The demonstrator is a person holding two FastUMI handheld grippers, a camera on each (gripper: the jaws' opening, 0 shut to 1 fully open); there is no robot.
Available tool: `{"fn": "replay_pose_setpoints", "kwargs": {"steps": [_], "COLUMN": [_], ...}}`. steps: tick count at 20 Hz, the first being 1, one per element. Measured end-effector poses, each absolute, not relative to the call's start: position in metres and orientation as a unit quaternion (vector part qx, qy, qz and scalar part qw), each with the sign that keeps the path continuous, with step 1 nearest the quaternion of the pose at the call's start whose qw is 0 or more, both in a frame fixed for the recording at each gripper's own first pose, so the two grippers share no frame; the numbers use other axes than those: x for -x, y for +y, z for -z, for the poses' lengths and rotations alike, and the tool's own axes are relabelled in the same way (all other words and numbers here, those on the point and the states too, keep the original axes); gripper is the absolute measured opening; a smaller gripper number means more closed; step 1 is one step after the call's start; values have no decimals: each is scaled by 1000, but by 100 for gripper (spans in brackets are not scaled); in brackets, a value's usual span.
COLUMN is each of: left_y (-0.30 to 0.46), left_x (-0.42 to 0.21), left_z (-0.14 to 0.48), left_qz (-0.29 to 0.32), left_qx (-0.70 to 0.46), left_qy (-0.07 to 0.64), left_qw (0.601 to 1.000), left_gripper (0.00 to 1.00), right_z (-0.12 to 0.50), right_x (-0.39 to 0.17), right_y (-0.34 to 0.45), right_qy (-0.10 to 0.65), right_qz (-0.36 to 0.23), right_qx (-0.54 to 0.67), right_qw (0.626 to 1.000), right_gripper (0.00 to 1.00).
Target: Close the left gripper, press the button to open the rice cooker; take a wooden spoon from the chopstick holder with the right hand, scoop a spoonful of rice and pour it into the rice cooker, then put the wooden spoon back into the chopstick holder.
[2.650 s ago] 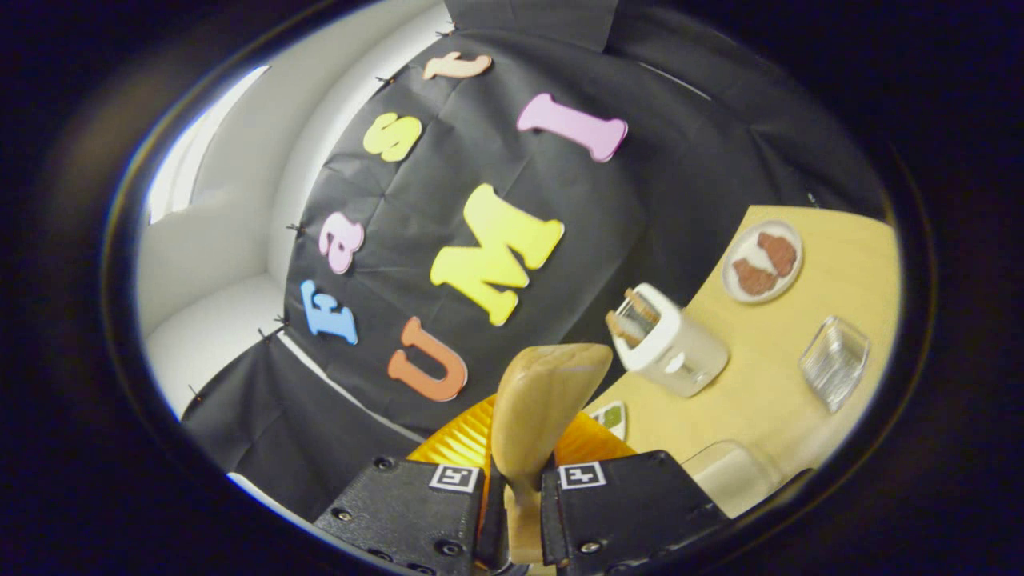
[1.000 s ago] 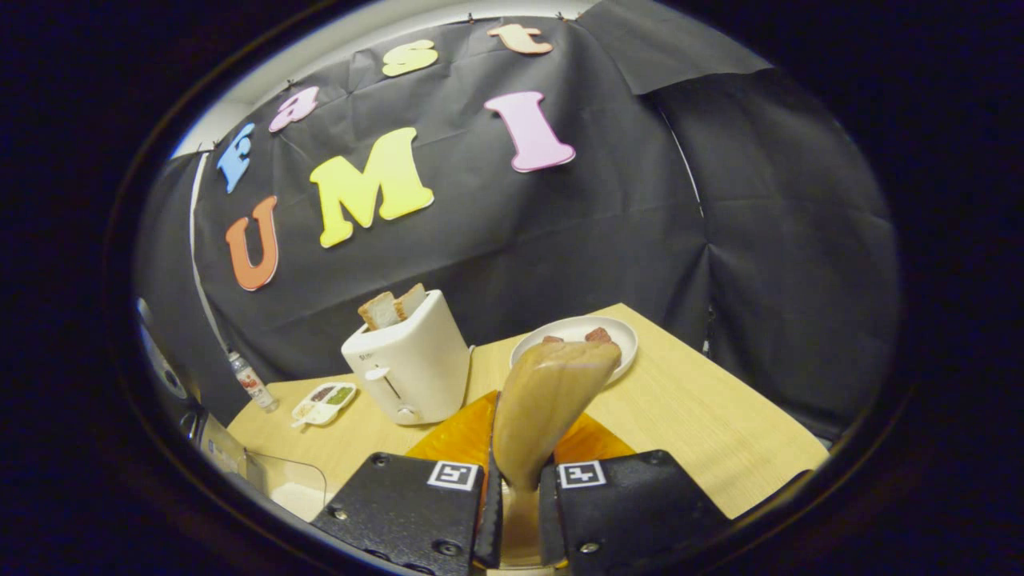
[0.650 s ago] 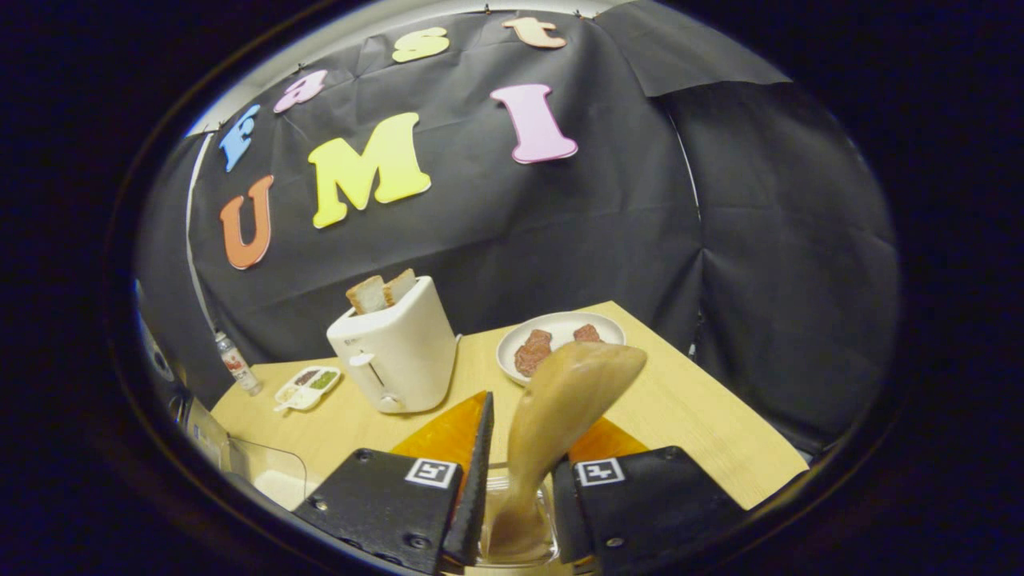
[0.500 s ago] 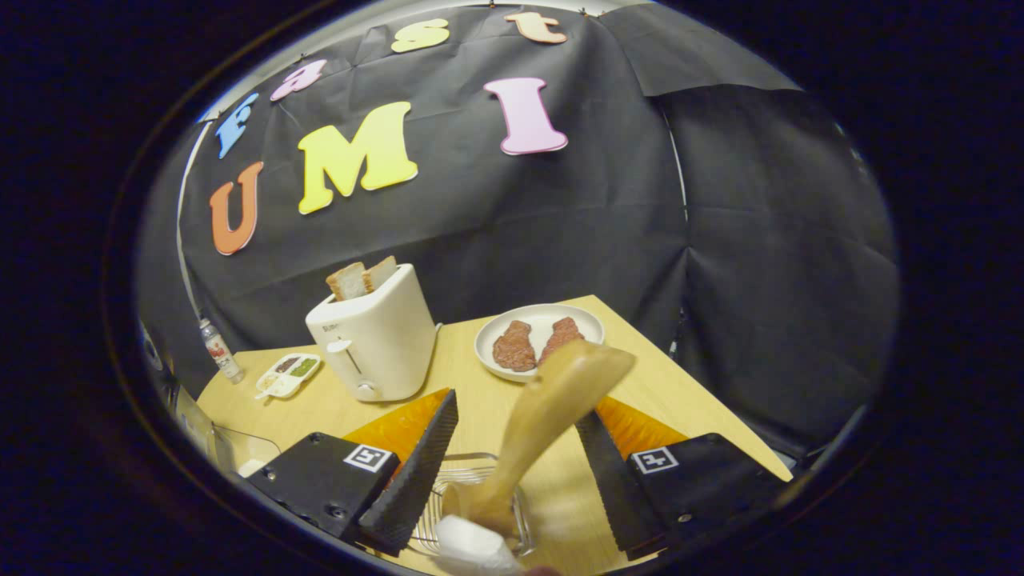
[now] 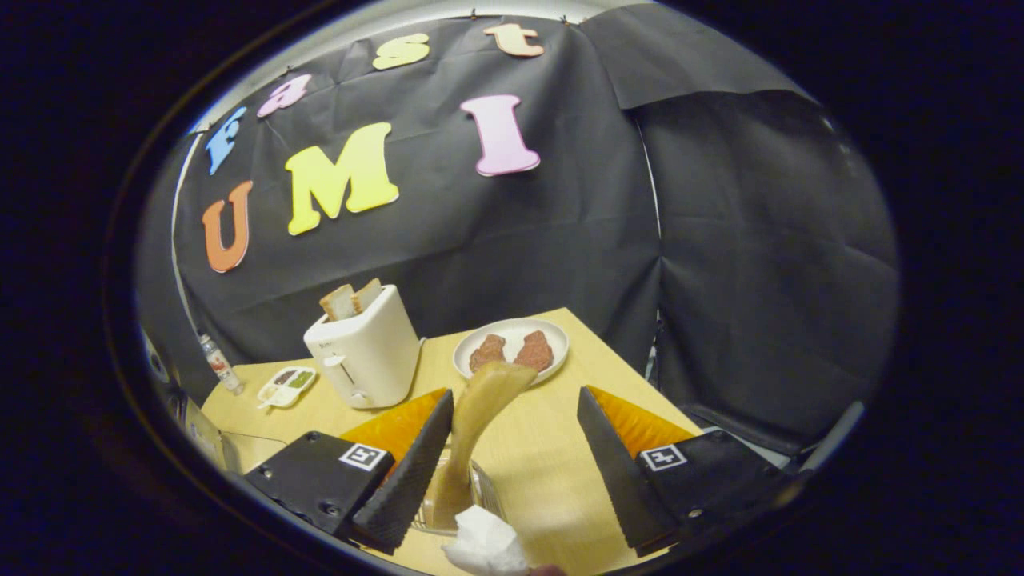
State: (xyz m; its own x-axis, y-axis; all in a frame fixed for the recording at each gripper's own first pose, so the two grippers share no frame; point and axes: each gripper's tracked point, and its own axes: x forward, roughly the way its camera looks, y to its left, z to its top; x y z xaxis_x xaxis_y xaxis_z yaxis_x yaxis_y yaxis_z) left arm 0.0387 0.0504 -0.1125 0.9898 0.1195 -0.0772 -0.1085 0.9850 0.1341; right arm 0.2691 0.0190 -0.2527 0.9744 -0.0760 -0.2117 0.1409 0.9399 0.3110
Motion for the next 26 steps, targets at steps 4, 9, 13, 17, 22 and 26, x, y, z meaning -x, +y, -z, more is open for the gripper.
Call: {"fn": "replay_pose_setpoints", "kwargs": {"steps": [4, 9, 13, 17, 22, 26], "left_y": [57, 62, 57, 59, 91, 131], "left_x": [-41, -48, -68, -90, -141, -202], "left_z": [109, 89, 65, 25, 2, 19], "left_qz": [-60, -61, -58, -45, -37, -65], "left_qx": [-59, -42, -46, -44, -10, 7], "left_qy": [40, 18, -10, -37, 0, 58], "left_qw": [996, 997, 997, 997, 999, 996], "left_gripper": [95, 95, 95, 95, 95, 95], "right_z": [200, 99, 30, -2, 12, 23], "right_x": [-229, -158, -103, -73, -71, -71], "right_y": [12, 48, 80, 101, 108, 111], "right_qy": [55, -21, -47, -49, -13, 8], "right_qz": [60, 18, -12, -45, -56, -60], "right_qx": [-71, 25, 12, -3, -4, -3], "right_qw": [994, 999, 999, 998, 998, 998], "right_gripper": [99, 99, 100, 100, 100, 100]}}
